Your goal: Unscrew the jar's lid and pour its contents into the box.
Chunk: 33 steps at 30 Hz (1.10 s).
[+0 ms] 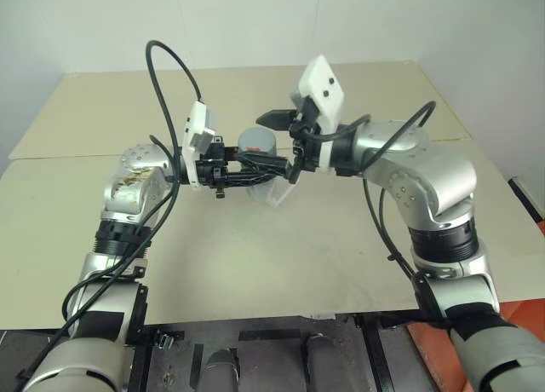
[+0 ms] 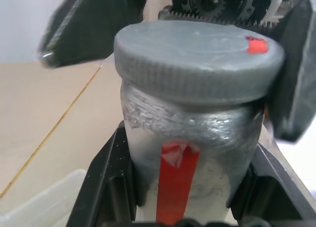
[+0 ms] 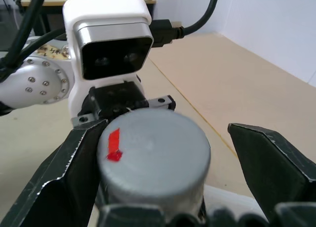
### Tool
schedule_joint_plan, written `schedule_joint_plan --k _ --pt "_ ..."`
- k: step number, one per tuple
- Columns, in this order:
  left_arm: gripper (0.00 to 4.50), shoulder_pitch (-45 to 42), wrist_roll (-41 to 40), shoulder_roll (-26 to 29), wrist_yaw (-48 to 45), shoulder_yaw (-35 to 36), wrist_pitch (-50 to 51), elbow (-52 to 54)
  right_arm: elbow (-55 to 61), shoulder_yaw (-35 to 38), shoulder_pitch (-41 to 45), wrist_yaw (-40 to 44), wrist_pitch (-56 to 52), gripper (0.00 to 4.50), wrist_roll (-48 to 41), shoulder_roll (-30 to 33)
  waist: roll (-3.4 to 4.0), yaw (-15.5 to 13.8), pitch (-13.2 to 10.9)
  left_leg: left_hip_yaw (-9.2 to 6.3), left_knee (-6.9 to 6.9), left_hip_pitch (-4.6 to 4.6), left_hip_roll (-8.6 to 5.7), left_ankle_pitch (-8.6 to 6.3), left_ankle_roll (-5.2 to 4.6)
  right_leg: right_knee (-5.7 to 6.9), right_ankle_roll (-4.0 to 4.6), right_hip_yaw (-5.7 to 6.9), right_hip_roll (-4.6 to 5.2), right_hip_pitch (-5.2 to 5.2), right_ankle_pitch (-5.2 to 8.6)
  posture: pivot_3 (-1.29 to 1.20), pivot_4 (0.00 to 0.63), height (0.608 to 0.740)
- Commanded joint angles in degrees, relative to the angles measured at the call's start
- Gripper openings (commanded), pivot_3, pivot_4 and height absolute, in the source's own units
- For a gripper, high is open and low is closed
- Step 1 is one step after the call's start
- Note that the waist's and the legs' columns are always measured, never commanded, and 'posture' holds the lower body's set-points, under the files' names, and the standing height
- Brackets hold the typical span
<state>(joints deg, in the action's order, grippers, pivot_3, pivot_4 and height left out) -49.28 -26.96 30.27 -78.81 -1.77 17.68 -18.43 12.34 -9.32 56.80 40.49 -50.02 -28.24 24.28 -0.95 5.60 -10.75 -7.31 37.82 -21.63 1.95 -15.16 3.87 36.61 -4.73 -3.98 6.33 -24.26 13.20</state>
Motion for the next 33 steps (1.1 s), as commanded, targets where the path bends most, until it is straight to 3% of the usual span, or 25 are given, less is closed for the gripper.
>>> schedule_joint_plan --k 1,9,14,24,33 --pt "1.91 1.0 -1.4 2.3 -2.3 1.7 0.6 2.6 0.4 6.3 -0.4 -0.1 2.5 4.44 -0.1 2.9 0.00 0.0 0.0 0.00 0.00 0.00 0.00 0.00 0.00 0.00 0.00 0.00 0.00 0.00 0.00 0.00 0.150 0.740" --pt "1.91 2.4 -2.9 5.7 -3.7 3.1 2.9 4.3 2.1 8.9 -3.3 1.9 2.6 4.44 -2.1 7.7 0.01 -0.1 0.0 -0.01 -0.01 -0.01 0.00 -0.01 -0.02 -0.01 0.00 0.01 0.00 0.01 0.00 0.00 0.150 0.740" --pt "1.91 1.5 -2.7 3.5 -0.5 3.1 3.1 3.9 4.7 9.1 -4.0 2.7 1.8 4.44 -3.6 8.0 0.01 0.0 0.0 0.00 -0.01 -0.01 0.00 -0.01 -0.03 -0.01 0.00 0.01 0.00 0.01 0.00 0.00 0.150 0.740" --pt "1.91 -1.6 -0.9 -1.3 -0.4 0.6 1.6 0.3 8.8 6.1 -1.3 -3.9 -2.1 4.44 -5.6 0.1 0.01 0.0 0.0 -0.01 0.00 -0.01 0.00 -0.01 -0.02 0.00 0.00 0.01 0.00 0.02 0.00 0.00 0.150 0.740" --pt "1.91 -2.7 -0.3 -2.6 -1.3 0.6 0.9 -0.9 5.4 1.8 1.2 -8.2 -1.4 4.44 -1.4 -4.2 0.01 0.1 0.0 -0.01 0.00 0.01 0.00 -0.01 -0.01 0.01 0.00 0.01 0.00 0.01 0.00 0.00 0.150 0.740"
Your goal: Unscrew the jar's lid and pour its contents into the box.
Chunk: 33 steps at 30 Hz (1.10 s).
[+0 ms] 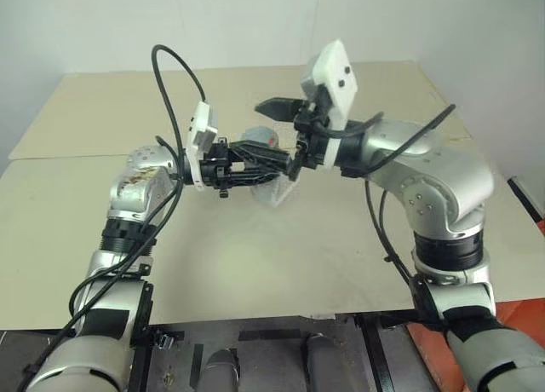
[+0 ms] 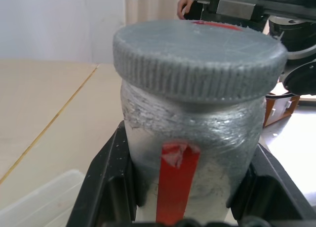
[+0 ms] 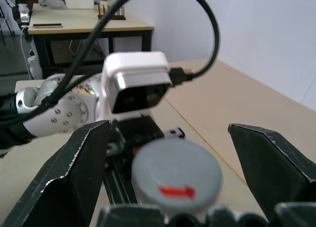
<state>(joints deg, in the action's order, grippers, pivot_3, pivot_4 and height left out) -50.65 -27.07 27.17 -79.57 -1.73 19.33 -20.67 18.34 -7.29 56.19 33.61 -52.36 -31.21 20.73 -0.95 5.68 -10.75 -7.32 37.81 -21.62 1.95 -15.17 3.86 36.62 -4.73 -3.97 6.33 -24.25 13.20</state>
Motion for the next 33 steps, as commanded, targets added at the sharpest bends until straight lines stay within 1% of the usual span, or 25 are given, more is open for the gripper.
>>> schedule_joint_plan --k 1,6,10,22,29,33 --pt "1.91 -1.3 -0.2 0.5 -0.6 0.6 -0.7 1.5 -0.8 -0.4 1.9 -1.4 1.1 4.44 1.8 -1.0 0.00 0.0 0.0 0.00 0.00 0.00 0.00 0.00 0.00 0.00 0.00 0.00 0.00 0.00 0.00 0.00 0.150 0.740" --pt "1.91 -0.6 -0.3 1.0 -0.7 0.8 -0.5 2.2 -2.5 -1.6 2.5 -1.6 1.4 4.44 3.6 -1.8 0.00 -0.1 0.0 -0.01 0.00 -0.02 0.00 0.00 0.01 -0.01 0.00 0.00 0.00 -0.01 0.00 0.00 0.150 0.740" --pt "1.91 -0.5 -0.4 1.5 -0.7 1.0 -0.4 2.3 -3.2 -1.5 2.1 -1.4 1.3 4.44 4.8 -1.3 0.00 0.0 0.0 -0.01 0.00 -0.01 0.00 0.00 0.00 0.00 0.00 0.00 0.00 -0.01 0.00 0.00 0.150 0.740" --pt "1.91 -0.7 -0.9 3.1 -1.2 1.6 -0.2 1.8 -2.2 2.2 0.0 -0.3 0.2 4.44 3.8 4.0 0.00 -0.1 0.0 -0.02 0.00 -0.02 0.00 0.00 0.00 -0.01 0.00 0.00 0.00 -0.01 0.00 0.00 0.150 0.740" --pt "1.91 0.6 -1.6 5.0 -1.9 2.2 1.3 3.4 -1.3 4.3 -1.4 0.4 0.1 4.44 2.3 7.6 0.00 0.1 0.0 -0.01 0.00 -0.01 0.00 0.00 -0.01 -0.01 0.00 0.00 0.00 -0.02 0.00 0.00 0.150 0.740" --pt "1.91 1.5 -1.8 5.5 -1.5 2.3 1.8 4.3 -1.3 4.8 -1.5 0.6 0.4 4.44 1.4 8.6 0.00 -0.1 0.0 0.00 -0.01 -0.03 0.00 -0.01 -0.01 -0.01 0.00 0.00 0.00 -0.01 0.00 0.00 0.150 0.740"
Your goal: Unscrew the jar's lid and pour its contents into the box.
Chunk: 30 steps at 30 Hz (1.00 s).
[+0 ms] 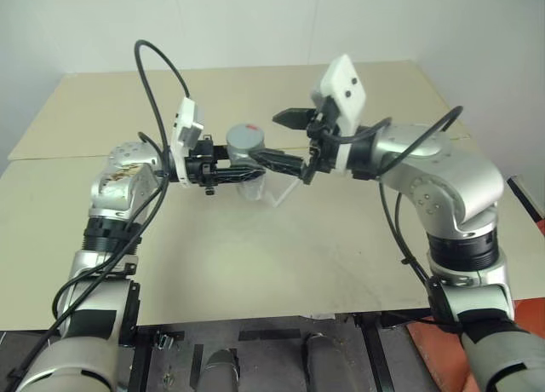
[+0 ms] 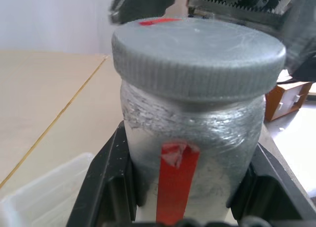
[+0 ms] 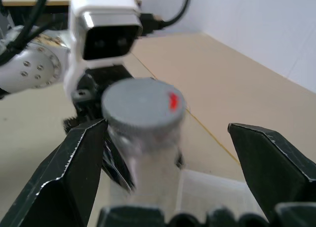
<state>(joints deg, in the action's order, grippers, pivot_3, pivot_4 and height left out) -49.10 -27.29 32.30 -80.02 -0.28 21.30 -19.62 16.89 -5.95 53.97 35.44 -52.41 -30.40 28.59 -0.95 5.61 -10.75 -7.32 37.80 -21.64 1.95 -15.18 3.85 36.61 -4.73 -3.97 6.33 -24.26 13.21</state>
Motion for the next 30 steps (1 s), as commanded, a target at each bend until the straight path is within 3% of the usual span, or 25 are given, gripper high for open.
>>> schedule_joint_plan --k 1,10,16,30 --pt "1.91 0.1 -1.5 0.4 -0.9 1.0 -0.1 3.5 0.2 3.7 0.7 -1.2 0.5 4.44 0.4 0.9 0.00 -0.2 0.0 0.01 0.00 -0.01 -0.01 0.00 0.00 -0.01 0.00 0.00 0.01 0.00 0.00 0.00 0.150 0.740" --pt "1.91 0.0 -0.9 0.0 0.0 1.3 -0.2 3.1 2.0 5.1 -0.2 1.0 0.0 4.44 -1.8 2.8 0.00 0.0 0.0 0.00 0.00 0.00 0.00 0.00 0.00 -0.01 0.00 0.00 0.00 0.00 0.00 0.00 0.150 0.740" --pt "1.91 -2.2 0.7 -2.8 0.7 -0.1 -2.4 0.4 6.2 5.1 1.2 0.6 -2.1 4.44 -6.6 -0.2 0.00 -0.1 0.0 0.00 0.00 0.00 0.00 0.00 0.00 -0.01 0.00 0.01 0.00 0.01 0.00 0.00 0.150 0.740" --pt "1.91 -3.1 0.6 -4.0 -0.6 -0.3 -3.6 0.0 -2.0 -3.9 5.2 -2.3 2.1 4.44 1.8 -7.9 0.00 0.0 0.0 0.00 0.00 0.00 0.00 0.01 0.01 -0.01 0.00 0.00 -0.01 -0.01 0.00 0.00 0.150 0.740"
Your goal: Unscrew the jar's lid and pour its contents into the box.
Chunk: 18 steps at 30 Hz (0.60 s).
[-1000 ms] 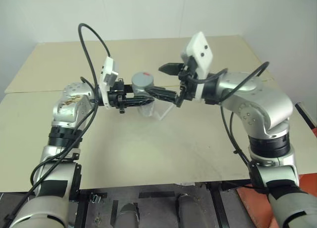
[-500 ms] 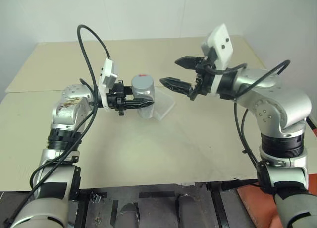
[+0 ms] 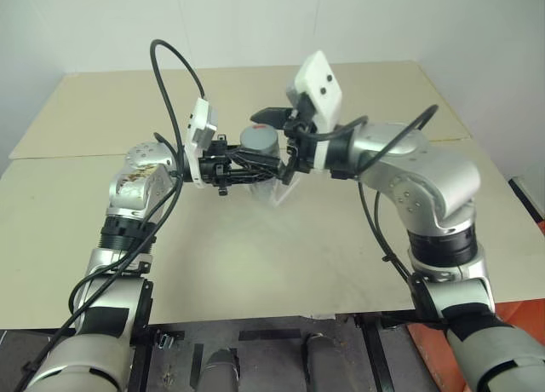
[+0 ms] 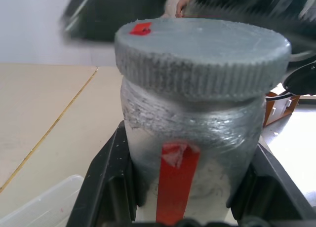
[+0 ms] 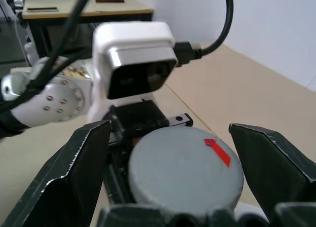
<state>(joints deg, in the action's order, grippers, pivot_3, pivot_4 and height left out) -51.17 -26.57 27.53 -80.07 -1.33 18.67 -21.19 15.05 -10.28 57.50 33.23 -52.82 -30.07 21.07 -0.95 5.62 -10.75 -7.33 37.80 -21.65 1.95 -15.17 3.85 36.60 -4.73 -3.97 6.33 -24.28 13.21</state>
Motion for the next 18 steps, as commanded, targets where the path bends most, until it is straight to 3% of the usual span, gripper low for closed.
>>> schedule_joint_plan --k 1,18 --pt "1.91 -1.0 -0.2 0.8 -0.5 0.7 -1.0 1.7 -0.5 0.4 1.8 0.0 2.8 4.44 1.8 -0.6 0.00 0.0 0.0 -0.01 0.00 0.00 0.00 0.00 0.00 0.00 0.00 0.00 0.00 0.00 0.00 0.00 0.150 0.740" --pt "1.91 1.2 -0.9 4.1 -1.3 1.4 -0.2 3.3 1.5 5.1 -1.3 2.5 1.9 4.44 0.6 4.1 0.00 0.0 0.0 0.00 0.00 0.01 0.00 0.00 0.00 0.01 0.00 0.00 0.00 0.00 0.00 0.00 0.150 0.740"
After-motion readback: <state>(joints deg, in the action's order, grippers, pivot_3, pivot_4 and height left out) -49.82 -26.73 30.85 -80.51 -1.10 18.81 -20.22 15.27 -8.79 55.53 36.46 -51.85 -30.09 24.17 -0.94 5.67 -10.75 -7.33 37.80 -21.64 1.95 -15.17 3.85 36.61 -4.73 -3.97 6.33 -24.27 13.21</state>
